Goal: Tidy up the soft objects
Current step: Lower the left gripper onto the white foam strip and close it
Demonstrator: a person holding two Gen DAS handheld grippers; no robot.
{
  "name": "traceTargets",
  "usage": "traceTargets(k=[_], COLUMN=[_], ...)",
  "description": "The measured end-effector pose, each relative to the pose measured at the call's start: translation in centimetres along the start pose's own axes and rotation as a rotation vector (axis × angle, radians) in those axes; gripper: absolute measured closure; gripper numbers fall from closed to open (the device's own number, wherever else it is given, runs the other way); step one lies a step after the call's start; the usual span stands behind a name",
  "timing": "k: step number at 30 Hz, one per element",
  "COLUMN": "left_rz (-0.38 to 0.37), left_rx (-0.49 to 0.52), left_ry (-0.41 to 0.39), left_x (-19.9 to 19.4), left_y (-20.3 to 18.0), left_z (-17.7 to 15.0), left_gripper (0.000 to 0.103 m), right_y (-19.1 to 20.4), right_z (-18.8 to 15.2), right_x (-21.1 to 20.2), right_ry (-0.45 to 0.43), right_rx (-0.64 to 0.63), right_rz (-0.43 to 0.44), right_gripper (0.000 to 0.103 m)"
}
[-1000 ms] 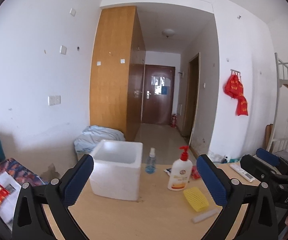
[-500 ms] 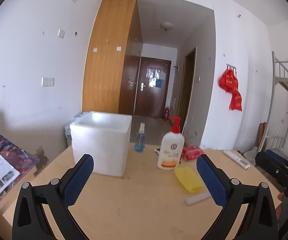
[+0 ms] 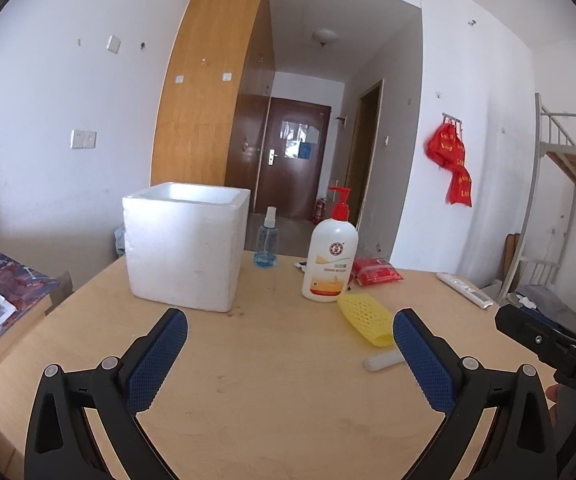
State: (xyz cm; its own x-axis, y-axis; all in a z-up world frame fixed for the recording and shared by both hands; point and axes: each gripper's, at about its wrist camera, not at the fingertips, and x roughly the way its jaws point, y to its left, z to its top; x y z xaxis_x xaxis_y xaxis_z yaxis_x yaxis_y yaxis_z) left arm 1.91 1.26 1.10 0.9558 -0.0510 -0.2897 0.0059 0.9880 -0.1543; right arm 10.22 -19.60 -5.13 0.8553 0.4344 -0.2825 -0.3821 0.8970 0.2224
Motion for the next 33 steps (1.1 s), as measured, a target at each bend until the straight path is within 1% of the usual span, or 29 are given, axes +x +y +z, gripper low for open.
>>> traceTargets(k=[3, 9, 11, 16, 22, 25, 28, 31, 33], left_rz=[-0.006, -0.069, -0.073, -0.091, -0.113, -0.123, -0.134, -0.14, -0.164], left_rx=[0.008, 0.016, 0.029, 0.053, 0.102, 0.106, 0.123, 0.146, 0.148], left_ry=[0.012, 0.063, 0.08, 0.144, 0.228, 0.268, 0.313, 0.355, 0.394], left_x=[0.5, 2.0, 2.6, 4.6, 7.0, 8.2, 9.6, 11.3, 12.5], left_y=[-0.5, -1.5, -1.9, -2.8, -4.3, -4.6, -5.2, -5.6, -5.9], left_z=[-0.1, -0.3, -0.6, -1.0, -1.4, -1.6, -1.7, -1.9, -2.1], left_gripper=[0.0, 0.0, 0.0, 0.0, 0.0, 0.0, 0.0, 0.0, 0.0], right_y=[-0.1, -1.2, -1.9, -3.4, -4.5, -5.1, -5.5, -5.9, -6.1], right_z=[0.1, 0.4, 0.3, 0.2, 0.4, 0.7, 1.2, 1.9, 2.3], right_x=[0.0, 0.3, 0.6, 1.8, 3.2, 3.9, 4.9, 5.9, 6.5], right_ry=[0.0, 0.015, 0.038, 0.088, 0.155, 0.176, 0.21, 0.237, 0.255], right_rx=[-0.003, 0.002, 0.009, 0.032, 0.033, 0.047, 0.033, 0.022, 0.021], right_rz=[0.0, -0.037, -0.047, -0.066, -0.066, -0.061, -0.07, -0.05, -0.03], right_gripper=[0.0, 0.0, 0.0, 0.0, 0.0, 0.0, 0.0, 0.0, 0.0])
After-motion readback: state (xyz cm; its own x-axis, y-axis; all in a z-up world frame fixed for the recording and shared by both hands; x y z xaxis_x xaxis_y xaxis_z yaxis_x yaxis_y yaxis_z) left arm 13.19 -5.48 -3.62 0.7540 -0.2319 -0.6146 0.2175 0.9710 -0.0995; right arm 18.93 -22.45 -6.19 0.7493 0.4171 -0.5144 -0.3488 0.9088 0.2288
